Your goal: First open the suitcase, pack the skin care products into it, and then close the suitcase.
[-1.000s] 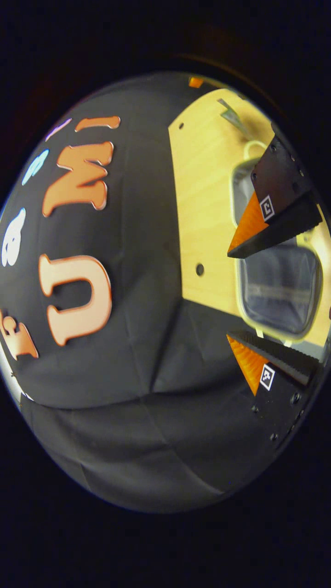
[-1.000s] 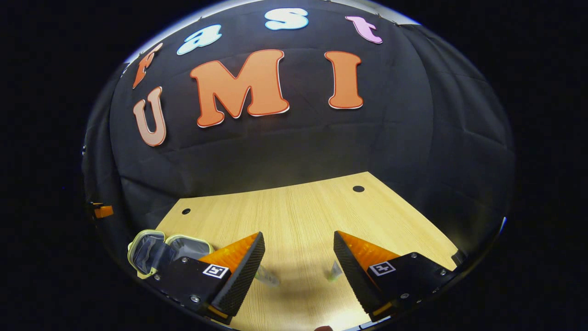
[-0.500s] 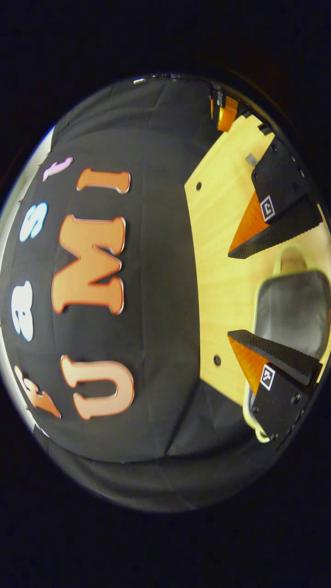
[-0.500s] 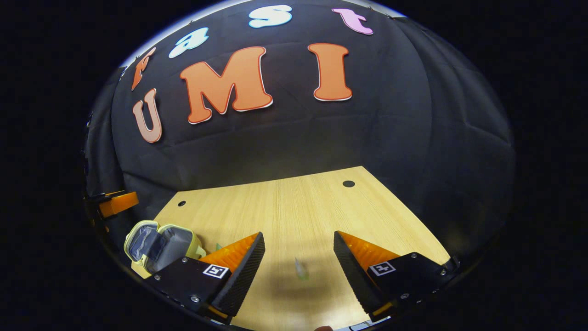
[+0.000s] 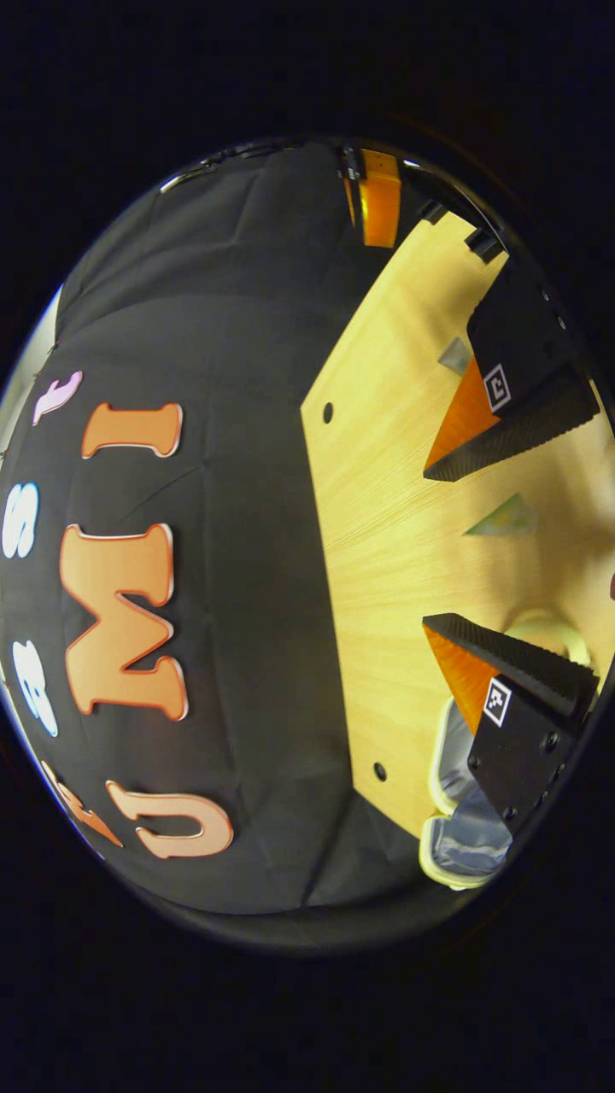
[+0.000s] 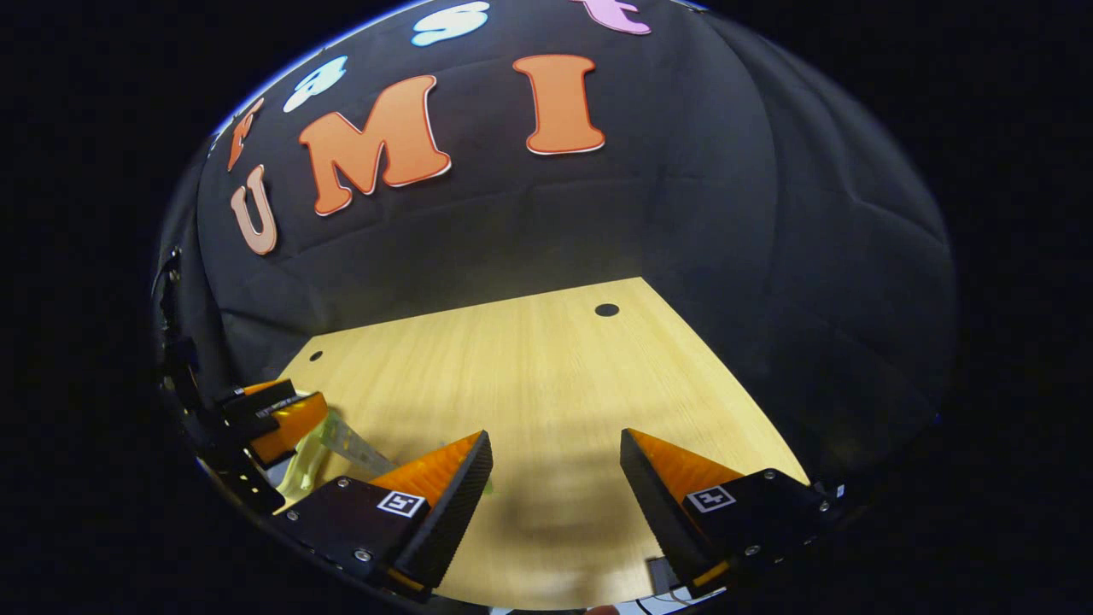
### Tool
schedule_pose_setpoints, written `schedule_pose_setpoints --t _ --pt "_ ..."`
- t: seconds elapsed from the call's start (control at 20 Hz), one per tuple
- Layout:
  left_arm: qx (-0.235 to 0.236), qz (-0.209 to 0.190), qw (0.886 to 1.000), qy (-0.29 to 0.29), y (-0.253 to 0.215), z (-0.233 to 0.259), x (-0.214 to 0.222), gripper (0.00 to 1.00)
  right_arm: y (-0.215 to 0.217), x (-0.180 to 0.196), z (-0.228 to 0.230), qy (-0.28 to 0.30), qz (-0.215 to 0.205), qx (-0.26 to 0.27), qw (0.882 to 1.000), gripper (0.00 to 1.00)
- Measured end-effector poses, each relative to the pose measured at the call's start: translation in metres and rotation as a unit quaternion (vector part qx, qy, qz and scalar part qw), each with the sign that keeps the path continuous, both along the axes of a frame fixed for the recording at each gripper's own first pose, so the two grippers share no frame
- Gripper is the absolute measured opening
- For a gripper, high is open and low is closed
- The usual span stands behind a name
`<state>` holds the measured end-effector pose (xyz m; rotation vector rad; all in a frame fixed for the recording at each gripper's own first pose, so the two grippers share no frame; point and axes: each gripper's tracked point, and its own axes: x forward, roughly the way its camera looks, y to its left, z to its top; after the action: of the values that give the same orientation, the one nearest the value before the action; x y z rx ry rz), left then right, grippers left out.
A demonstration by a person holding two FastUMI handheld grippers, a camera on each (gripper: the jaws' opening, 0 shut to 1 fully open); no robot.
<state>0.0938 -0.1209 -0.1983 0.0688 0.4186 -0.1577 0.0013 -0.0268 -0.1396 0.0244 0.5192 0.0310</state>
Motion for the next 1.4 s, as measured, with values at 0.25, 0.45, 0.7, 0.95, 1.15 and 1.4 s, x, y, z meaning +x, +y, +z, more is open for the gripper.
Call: schedule_pose_setpoints --t 0.25,0.45,0.7,0.95,1.15,1.4 --pt "0.031 0.043 0.998 0.046 0.001 -0.074 0.01 0.97 -0.017 0.002 -0.015 0.019 -0.002 -0.006 1.0 0.95" --pt "0.026 0.058 0.995 0.074 -0.002 -0.112 0.015 0.98 -0.022 0.007 -0.022 0.029 0.007 -0.017 0.999 0.95" --pt "0.049 0.067 0.995 0.063 0.001 -0.113 0.015 0.49 -0.009 0.007 -0.031 0.043 0.019 -0.022 0.999 0.96" --pt "-0.02 0.022 0.993 0.112 -0.016 -0.104 -0.007 0.29 0.014 0.005 -0.024 0.028 0.027 -0.011 0.999 0.96" --pt "-0.021 0.0 0.99 0.136 0.001 -0.069 -0.033 0.29 0.055 0.006 -0.017 0.001 0.06 0.001 0.998 0.96" --pt "-0.024 -0.002 0.99 0.138 0.042 -0.029 -0.059 0.29 0.112 0.009 -0.055 0.027 0.126 -0.02 0.991 0.96"
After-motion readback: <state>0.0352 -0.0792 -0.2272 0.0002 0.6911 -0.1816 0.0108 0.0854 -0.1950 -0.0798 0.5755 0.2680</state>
